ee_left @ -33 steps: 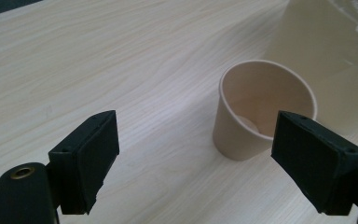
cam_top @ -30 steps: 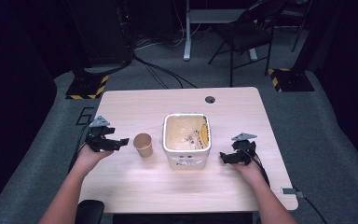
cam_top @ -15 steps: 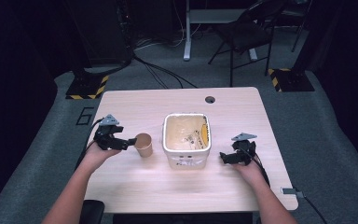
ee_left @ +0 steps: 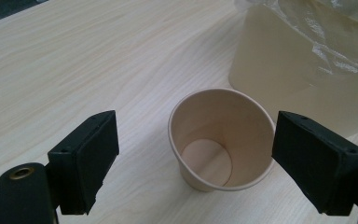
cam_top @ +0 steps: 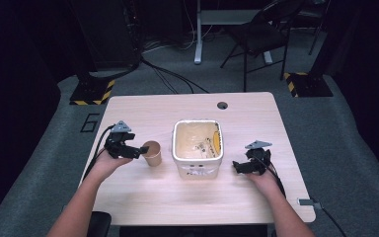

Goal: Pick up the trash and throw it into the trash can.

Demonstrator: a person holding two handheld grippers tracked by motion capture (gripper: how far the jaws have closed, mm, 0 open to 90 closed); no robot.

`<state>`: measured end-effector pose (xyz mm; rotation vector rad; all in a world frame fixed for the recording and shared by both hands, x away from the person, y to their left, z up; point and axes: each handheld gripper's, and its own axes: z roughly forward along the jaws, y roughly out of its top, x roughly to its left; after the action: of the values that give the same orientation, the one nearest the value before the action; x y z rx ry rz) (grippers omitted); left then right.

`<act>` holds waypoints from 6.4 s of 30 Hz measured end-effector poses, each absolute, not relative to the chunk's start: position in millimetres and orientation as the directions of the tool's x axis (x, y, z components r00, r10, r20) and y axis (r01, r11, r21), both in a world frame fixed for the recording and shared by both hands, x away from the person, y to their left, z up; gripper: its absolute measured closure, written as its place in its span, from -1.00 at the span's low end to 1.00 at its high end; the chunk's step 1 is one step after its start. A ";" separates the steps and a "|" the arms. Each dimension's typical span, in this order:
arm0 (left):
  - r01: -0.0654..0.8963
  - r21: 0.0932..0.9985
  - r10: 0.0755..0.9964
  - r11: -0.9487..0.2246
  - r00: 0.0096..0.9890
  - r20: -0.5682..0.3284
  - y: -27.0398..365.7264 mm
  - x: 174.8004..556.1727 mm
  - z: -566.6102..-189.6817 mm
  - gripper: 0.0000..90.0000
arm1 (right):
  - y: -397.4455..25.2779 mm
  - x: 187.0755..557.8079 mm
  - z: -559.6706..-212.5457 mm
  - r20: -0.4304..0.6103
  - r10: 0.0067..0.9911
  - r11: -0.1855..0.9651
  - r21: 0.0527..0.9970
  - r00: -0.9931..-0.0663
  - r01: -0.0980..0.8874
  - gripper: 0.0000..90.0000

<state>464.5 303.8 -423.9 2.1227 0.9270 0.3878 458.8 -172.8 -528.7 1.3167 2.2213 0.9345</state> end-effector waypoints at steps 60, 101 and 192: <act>0.488 0.674 0.663 -0.555 0.749 0.004 280.2 478.9 -449.0 -0.60 | -172.1 457.9 -528.6 0.008 0.873 0.337 0.713 -0.487 0.615 -1.00; 0.418 0.700 0.620 -0.579 0.784 0.045 267.9 468.8 -354.0 -0.59 | -172.4 457.9 -528.6 0.007 0.872 0.340 0.712 -0.490 0.614 -1.00; 0.284 0.704 0.445 -0.651 0.894 0.051 138.4 485.8 -335.3 -0.57 | -171.8 457.5 -528.6 0.008 0.867 0.345 0.713 -0.499 0.611 -1.00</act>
<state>485.8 138.4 -335.3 2.3192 0.5189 0.2834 457.5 -171.8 -528.6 1.3008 2.2417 0.9453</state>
